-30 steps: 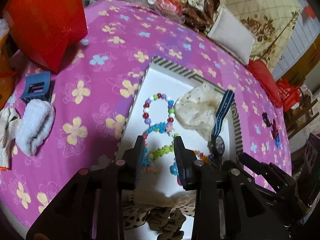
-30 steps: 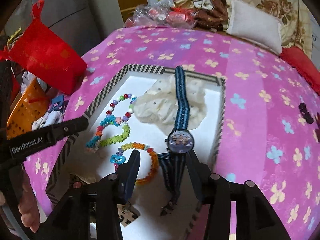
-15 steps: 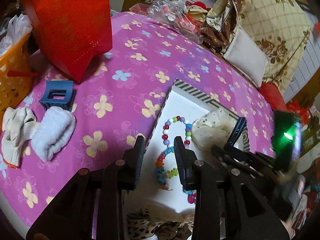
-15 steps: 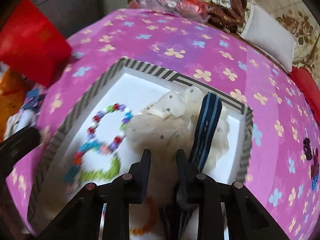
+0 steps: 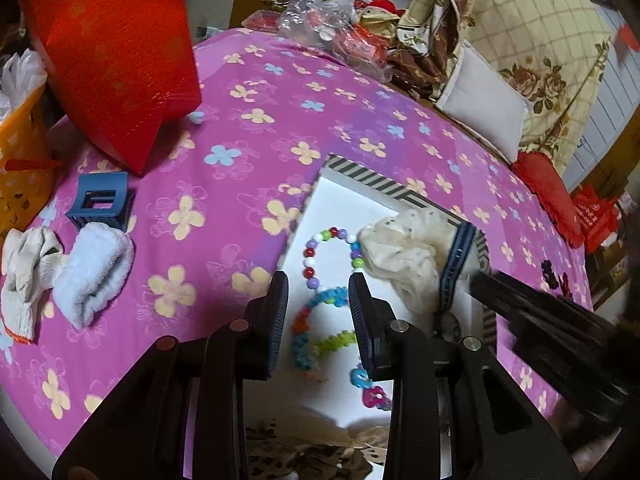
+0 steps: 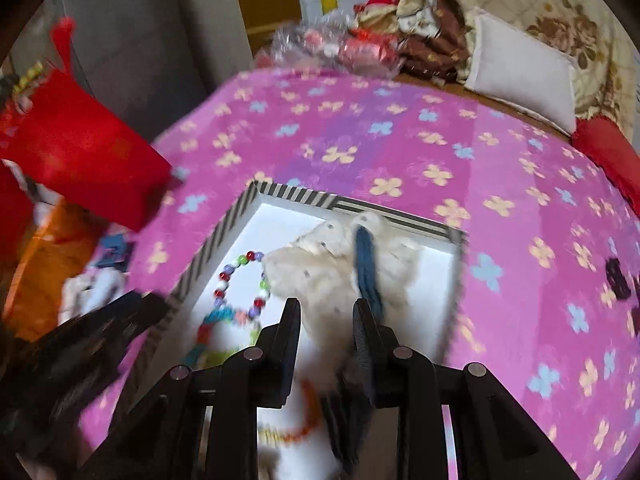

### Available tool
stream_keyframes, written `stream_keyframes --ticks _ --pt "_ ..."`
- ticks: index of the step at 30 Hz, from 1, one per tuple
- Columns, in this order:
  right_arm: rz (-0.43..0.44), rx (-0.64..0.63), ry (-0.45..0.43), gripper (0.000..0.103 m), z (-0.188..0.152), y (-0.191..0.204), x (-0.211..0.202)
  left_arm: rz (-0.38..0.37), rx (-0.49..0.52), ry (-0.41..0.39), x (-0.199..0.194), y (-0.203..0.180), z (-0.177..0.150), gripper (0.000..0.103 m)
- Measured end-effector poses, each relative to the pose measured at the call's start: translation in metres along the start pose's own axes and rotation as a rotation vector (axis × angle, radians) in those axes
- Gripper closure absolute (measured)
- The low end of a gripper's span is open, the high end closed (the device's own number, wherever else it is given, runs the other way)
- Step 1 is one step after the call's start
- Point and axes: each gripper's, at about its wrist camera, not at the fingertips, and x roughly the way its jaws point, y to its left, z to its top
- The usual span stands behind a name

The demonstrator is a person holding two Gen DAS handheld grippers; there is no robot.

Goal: Organize jewelry
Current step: 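Open both grippers over the tray and withdraw them, then move both grippers toward the purple and blue bead bracelets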

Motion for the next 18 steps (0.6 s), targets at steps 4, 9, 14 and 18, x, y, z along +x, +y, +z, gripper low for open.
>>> stream_keyframes --ticks 4,9,14,18 --pt "-0.06 0.069 -0.057 0.078 -0.036 -0.048 -0.055 -0.006 0.033 -0.02 -0.011 -0.019 -0.007 0.073" --pt "-0.166 0.24 -0.143 0.078 -0.09 -0.135 -0.14 -0.077 0.129 -0.1 -0.049 -0.064 -0.028 0.071" --pt "-0.226 0.455 -0.205 0.078 -0.17 -0.219 -0.226 -0.171 0.2 -0.147 -0.076 -0.117 -0.062 0.063" --pt "-0.271 0.566 -0.188 0.078 -0.228 -0.263 -0.26 -0.216 0.301 -0.139 -0.091 -0.165 -0.097 0.062"
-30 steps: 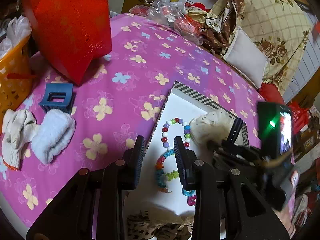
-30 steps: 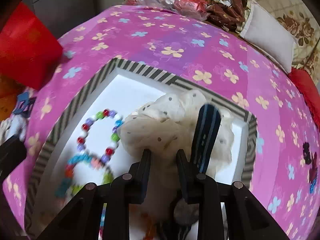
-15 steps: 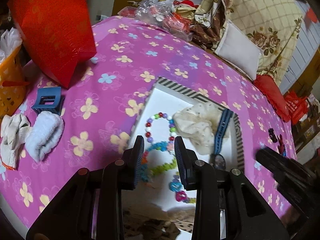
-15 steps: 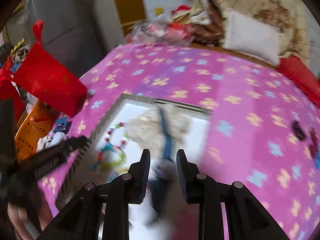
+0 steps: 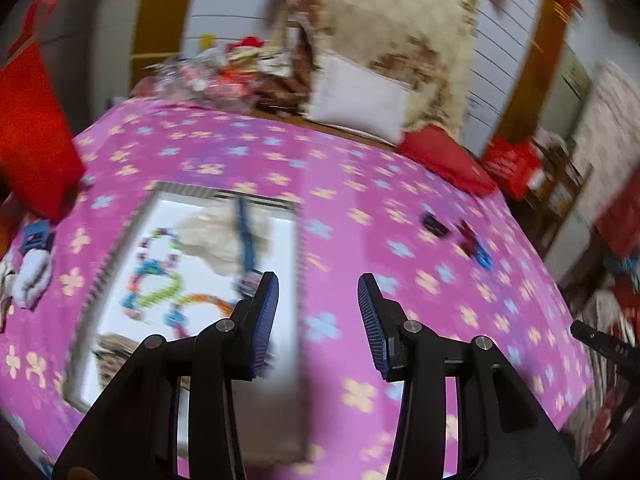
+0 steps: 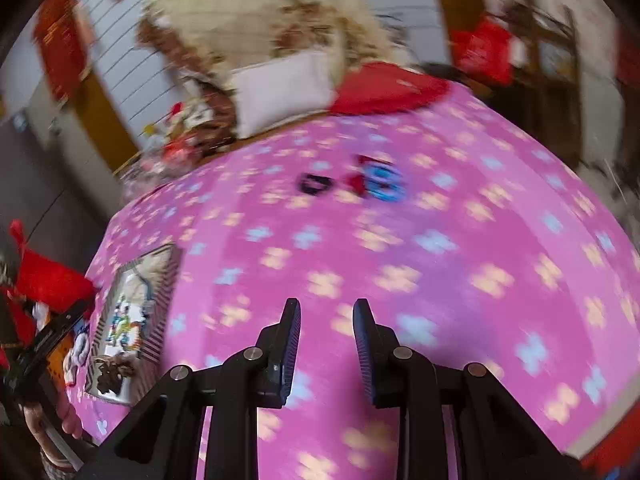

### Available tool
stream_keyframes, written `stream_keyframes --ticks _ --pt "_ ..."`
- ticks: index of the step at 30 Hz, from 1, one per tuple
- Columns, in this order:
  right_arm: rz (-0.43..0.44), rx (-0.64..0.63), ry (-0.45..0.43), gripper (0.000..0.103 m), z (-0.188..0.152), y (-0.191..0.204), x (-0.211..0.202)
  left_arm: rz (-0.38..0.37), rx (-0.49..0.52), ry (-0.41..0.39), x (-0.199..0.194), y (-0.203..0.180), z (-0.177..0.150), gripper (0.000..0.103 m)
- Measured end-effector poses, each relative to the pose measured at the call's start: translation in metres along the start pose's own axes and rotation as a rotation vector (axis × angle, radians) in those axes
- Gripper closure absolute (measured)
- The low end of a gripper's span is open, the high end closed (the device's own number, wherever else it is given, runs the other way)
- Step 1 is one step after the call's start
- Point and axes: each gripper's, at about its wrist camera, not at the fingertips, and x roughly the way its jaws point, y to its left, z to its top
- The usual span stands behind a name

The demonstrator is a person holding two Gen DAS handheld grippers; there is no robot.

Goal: Organize jewelry
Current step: 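Move both grippers toward the purple and blue bead bracelets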

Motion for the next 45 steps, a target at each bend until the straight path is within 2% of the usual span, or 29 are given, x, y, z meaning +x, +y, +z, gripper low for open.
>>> stream_keyframes --ticks 4,10,15,18,24,28,31,38,41,45 --pt "-0.107 0.01 0.019 0.078 -0.019 -0.047 -0.01 -0.036 0.096 0.041 0.001 -0.047 -0.02 0.062" --pt "-0.101 0.08 0.007 0.077 -0.039 -0.091 -0.02 -0.081 0.153 0.141 0.021 -0.095 -0.042 0.061" --pt "-0.105 0.105 0.009 0.077 -0.04 -0.097 -0.012 -0.077 0.221 0.169 0.042 -0.121 -0.058 0.061" --pt "-0.082 0.103 0.02 0.077 -0.04 -0.094 -0.002 -0.06 0.231 0.191 0.057 -0.121 -0.065 0.061" --pt "-0.078 0.057 0.098 0.077 -0.031 -0.077 0.034 -0.01 0.236 0.226 0.084 -0.109 -0.065 0.061" --pt "-0.057 0.042 0.144 0.077 -0.013 -0.061 0.067 0.012 0.246 0.245 0.101 -0.103 -0.06 0.061" --pt "-0.075 0.015 0.155 0.077 0.007 -0.046 0.095 0.027 0.256 0.237 0.109 -0.097 -0.062 0.061" --pt "-0.109 -0.08 0.169 0.077 0.081 0.001 0.17 -0.01 0.247 0.287 0.13 -0.078 -0.07 0.061" --pt "-0.117 -0.117 0.182 0.077 0.123 0.024 0.21 -0.032 0.232 0.31 0.136 -0.07 -0.071 0.061" --pt "-0.221 -0.092 0.184 0.077 0.164 0.021 0.256 -0.062 0.205 0.336 0.139 -0.062 -0.069 0.061"
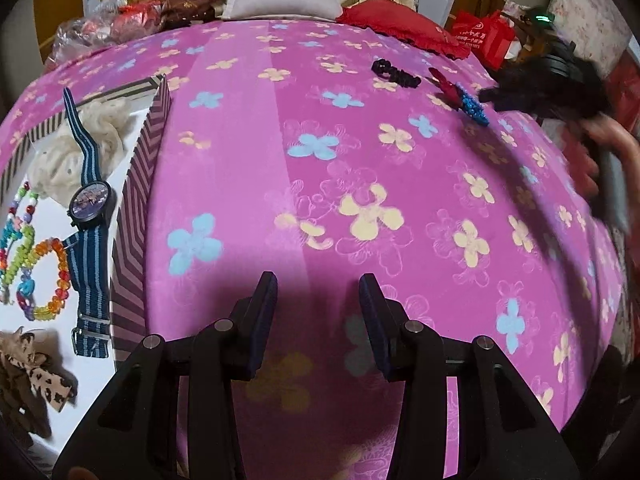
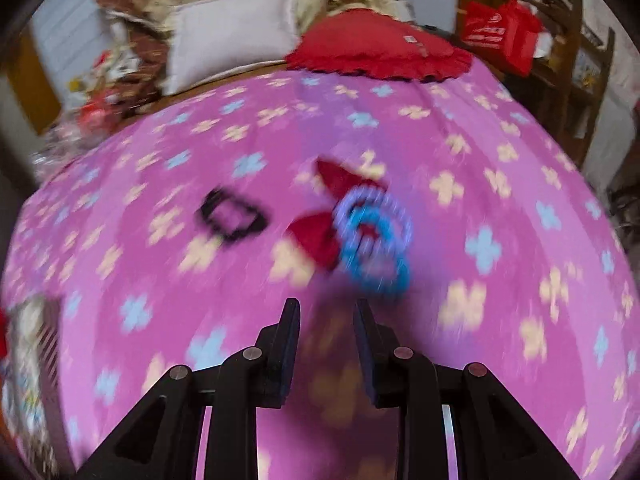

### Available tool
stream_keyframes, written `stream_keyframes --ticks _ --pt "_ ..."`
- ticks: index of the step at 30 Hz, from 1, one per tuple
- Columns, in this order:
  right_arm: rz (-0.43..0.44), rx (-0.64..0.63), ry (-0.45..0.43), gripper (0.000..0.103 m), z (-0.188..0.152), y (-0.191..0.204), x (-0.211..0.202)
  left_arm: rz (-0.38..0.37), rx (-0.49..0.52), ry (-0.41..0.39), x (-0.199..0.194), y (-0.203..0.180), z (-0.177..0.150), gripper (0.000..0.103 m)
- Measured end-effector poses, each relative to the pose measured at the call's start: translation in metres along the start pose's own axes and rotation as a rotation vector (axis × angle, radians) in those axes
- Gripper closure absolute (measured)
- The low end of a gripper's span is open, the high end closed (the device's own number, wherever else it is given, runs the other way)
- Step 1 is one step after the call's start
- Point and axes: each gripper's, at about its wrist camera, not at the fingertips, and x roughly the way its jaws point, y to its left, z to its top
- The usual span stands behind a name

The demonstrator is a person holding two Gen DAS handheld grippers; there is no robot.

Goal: Organize jewelry
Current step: 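Move both grippers toward the purple and blue bead bracelets, then grasp the blue bead bracelet with the right gripper while the left grasps the purple bracelet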

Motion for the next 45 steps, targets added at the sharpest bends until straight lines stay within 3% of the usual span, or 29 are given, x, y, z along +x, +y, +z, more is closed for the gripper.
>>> stream_keyframes --ticks 5,10,12,17,19,20,22,24,25,30,38,40,44,45 --pt "-0.069 0.04 0.031 0.077 0.033 -0.006 0.044 -0.045 -0.007 0.015 -0.002 0.005 0.001 0.061" --pt "0.052 0.011 0.079 0.083 0.019 0.007 0.049 -0.053 -0.004 0.017 -0.001 0.005 0.001 0.061" --pt "0.151 -0.02 0.119 0.086 0.002 0.016 0.039 -0.048 0.0 0.014 -0.001 0.004 0.001 0.061" --pt "0.532 -0.082 0.259 0.086 -0.069 0.039 -0.013 -0.037 -0.012 0.012 -0.002 0.006 0.001 0.061" --pt "0.641 -0.08 0.28 0.086 -0.089 0.038 -0.034 -0.039 -0.021 0.013 -0.003 0.007 0.0 0.061" --pt "0.654 -0.075 0.257 0.086 -0.095 0.034 -0.045 -0.042 -0.027 0.012 -0.004 0.008 0.0 0.061" --pt "0.565 -0.059 0.142 0.083 -0.106 0.017 -0.071 -0.046 -0.039 0.008 -0.006 0.009 0.0 0.061" --pt "0.432 -0.089 0.052 0.069 -0.113 0.007 -0.084 -0.041 -0.046 -0.001 -0.008 0.009 0.0 0.061" --pt "0.396 -0.103 0.031 0.068 -0.117 0.005 -0.087 -0.036 -0.047 -0.004 -0.009 0.009 -0.001 0.061" --pt "0.416 -0.136 0.035 0.068 -0.131 0.008 -0.081 -0.033 -0.072 -0.021 -0.011 0.008 -0.002 0.061" --pt "0.301 -0.299 -0.013 0.069 -0.163 0.048 -0.055 -0.042 -0.093 -0.033 -0.014 0.0 -0.001 0.061" --pt "0.261 -0.35 -0.022 0.072 -0.166 0.059 -0.049 -0.035 -0.089 -0.037 -0.015 -0.003 0.001 0.061" --pt "0.172 -0.422 -0.042 0.095 -0.173 0.07 -0.047 -0.01 -0.074 -0.029 -0.011 -0.011 0.008 0.061" --pt "0.161 -0.405 -0.038 0.095 -0.172 0.066 -0.047 -0.012 -0.076 -0.019 -0.008 -0.012 0.009 0.061"
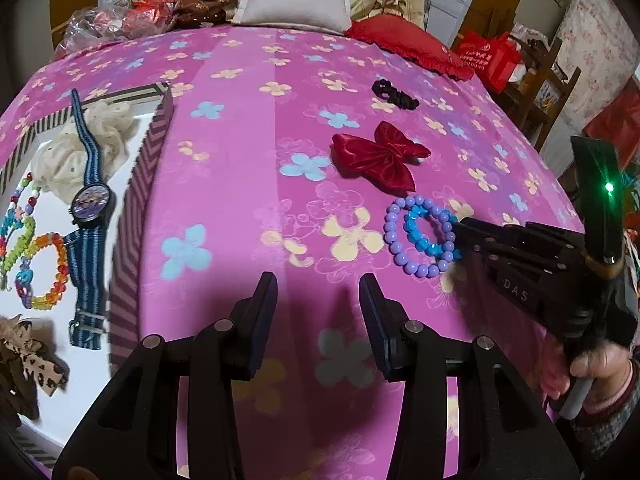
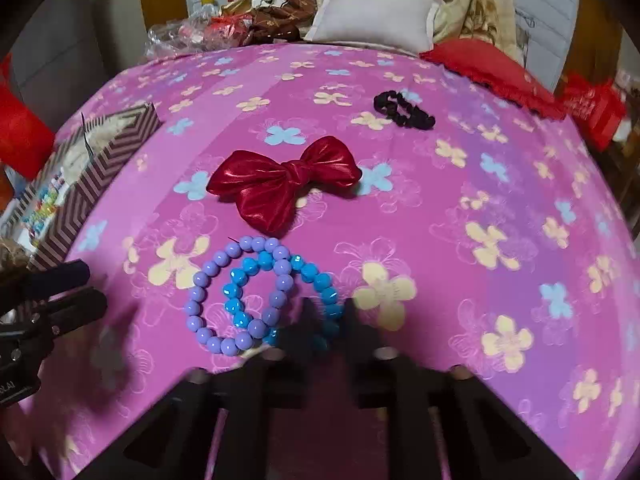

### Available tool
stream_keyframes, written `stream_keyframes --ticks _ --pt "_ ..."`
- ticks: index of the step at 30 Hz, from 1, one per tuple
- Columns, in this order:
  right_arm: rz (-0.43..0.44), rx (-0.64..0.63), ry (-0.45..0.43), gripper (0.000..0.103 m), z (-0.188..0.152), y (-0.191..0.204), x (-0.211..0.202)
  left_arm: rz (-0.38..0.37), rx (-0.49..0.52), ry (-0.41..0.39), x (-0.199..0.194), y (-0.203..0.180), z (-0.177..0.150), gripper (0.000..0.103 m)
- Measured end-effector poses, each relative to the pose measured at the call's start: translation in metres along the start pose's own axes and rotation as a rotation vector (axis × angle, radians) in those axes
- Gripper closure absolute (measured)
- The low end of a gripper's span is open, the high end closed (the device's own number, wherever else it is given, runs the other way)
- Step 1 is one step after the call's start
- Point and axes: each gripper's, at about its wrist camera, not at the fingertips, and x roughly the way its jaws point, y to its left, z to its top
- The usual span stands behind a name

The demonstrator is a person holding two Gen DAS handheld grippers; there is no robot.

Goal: Organize jewelry
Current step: 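Grasp the blue bead bracelet with the right gripper while the left grasps the purple bracelet, then carry both bracelets into the tray and open both grippers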

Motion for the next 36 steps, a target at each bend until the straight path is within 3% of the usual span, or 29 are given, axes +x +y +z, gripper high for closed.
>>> stream_keyframes --ticks 5,8,13,22,24,25,30,36 --pt "-0.165 0.132 0.008 0.095 -0.01 -0.053 -0.012 -0.02 -0.002 0.05 0.014 -0.009 0.005 0.061" --pt "-0.205 0.202 0.014 0.095 -0.014 -0.08 -0.017 -0.026 0.022 0.057 0.021 -0.02 0.009 0.061" --pt "-0.119 0.27 0.022 0.095 -0.017 -0.099 -0.013 -0.059 0.06 0.088 0.04 -0.045 0.022 0.061" --pt "-0.1 0.244 -0.007 0.095 -0.018 -0.092 -0.01 0.014 0.141 0.054 0.062 -0.075 0.039 0.063" --pt "-0.101 0.239 -0.017 0.095 -0.019 -0.09 -0.009 0.084 0.18 0.036 0.064 -0.083 0.036 0.09" --pt "-0.092 0.248 -0.024 0.095 -0.019 -0.091 -0.009 0.08 0.184 0.035 0.064 -0.084 0.035 0.095" --pt "0.006 0.332 -0.071 0.095 -0.019 -0.1 -0.017 -0.005 0.092 0.057 0.054 -0.069 0.035 0.095" --pt "0.053 0.329 -0.181 0.095 -0.013 -0.087 -0.049 -0.094 -0.002 -0.022 -0.004 -0.035 0.036 0.095"
